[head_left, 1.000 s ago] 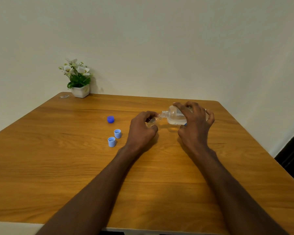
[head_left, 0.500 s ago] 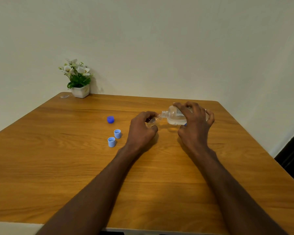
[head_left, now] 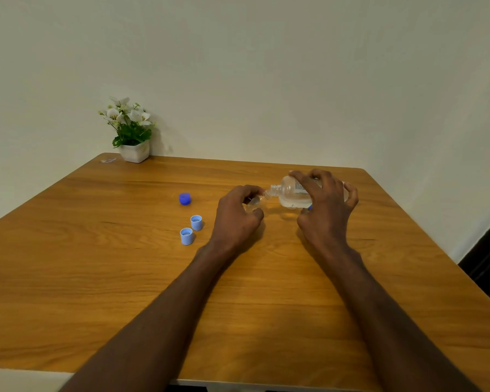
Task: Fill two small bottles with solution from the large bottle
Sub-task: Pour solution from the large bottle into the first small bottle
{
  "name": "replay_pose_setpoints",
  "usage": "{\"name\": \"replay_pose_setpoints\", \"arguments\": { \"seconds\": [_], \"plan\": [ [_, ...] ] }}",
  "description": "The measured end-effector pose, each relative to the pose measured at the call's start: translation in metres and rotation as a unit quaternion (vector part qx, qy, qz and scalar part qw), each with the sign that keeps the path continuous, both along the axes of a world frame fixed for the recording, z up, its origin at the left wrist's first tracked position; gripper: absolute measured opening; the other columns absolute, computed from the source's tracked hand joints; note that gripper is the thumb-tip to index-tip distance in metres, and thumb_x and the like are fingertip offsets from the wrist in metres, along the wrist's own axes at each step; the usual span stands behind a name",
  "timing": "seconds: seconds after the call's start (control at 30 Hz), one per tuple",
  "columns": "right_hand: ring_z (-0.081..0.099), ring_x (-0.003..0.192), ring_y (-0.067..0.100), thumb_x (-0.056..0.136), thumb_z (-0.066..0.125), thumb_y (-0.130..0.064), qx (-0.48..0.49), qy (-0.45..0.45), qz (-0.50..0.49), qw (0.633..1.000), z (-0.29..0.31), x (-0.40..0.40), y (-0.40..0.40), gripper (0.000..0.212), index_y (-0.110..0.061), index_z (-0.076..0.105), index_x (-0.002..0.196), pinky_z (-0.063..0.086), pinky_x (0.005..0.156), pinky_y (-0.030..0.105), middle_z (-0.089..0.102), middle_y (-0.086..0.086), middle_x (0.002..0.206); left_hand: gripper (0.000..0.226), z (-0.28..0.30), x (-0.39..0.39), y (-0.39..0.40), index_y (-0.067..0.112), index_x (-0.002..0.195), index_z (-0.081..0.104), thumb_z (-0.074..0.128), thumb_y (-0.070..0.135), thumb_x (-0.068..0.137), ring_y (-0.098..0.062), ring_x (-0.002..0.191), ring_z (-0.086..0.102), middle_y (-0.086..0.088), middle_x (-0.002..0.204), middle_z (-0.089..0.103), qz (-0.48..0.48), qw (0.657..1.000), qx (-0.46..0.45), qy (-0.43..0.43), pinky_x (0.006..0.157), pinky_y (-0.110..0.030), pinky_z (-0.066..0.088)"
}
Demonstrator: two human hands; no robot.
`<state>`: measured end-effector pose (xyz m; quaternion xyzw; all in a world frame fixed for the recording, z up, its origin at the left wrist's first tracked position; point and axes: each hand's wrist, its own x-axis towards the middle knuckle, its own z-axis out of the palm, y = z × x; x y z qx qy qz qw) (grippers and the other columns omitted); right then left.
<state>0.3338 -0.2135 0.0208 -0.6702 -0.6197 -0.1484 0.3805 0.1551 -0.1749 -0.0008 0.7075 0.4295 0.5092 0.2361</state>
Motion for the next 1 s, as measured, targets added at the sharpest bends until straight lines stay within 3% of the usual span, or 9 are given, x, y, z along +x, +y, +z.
{"name": "replay_pose_setpoints", "arguments": {
  "seconds": [0.17, 1.0],
  "plan": [
    [0.044, 0.138, 0.021, 0.067, 0.081, 0.003, 0.006, -0.004, 0.0, 1.0, -0.0003, 0.0, 0.0003, 0.093, -0.041, 0.055, 0.145, 0.015, 0.12, 0.05, 0.051, -0.004, 0.14, 0.046, 0.0001, 0.0, -0.0001, 0.019, 0.125, 0.07, 0.073, 0.004, 0.082, 0.009, 0.101, 0.059, 0.014, 0.111, 0.067, 0.002, 1.0, 0.001, 0.001, 0.083, 0.0, 0.042],
    [0.044, 0.137, 0.02, 0.066, 0.081, 0.002, 0.008, -0.006, -0.004, 1.0, 0.0006, 0.0034, 0.0008, 0.092, -0.041, 0.056, 0.144, 0.013, 0.119, 0.047, 0.051, -0.005, 0.14, 0.045, 0.0021, 0.0022, -0.0008, 0.019, 0.124, 0.071, 0.074, 0.005, 0.082, 0.004, 0.103, 0.061, 0.011, 0.114, 0.069, -0.001, 1.0, 0.004, 0.001, 0.085, -0.004, 0.044]
  ]
}}
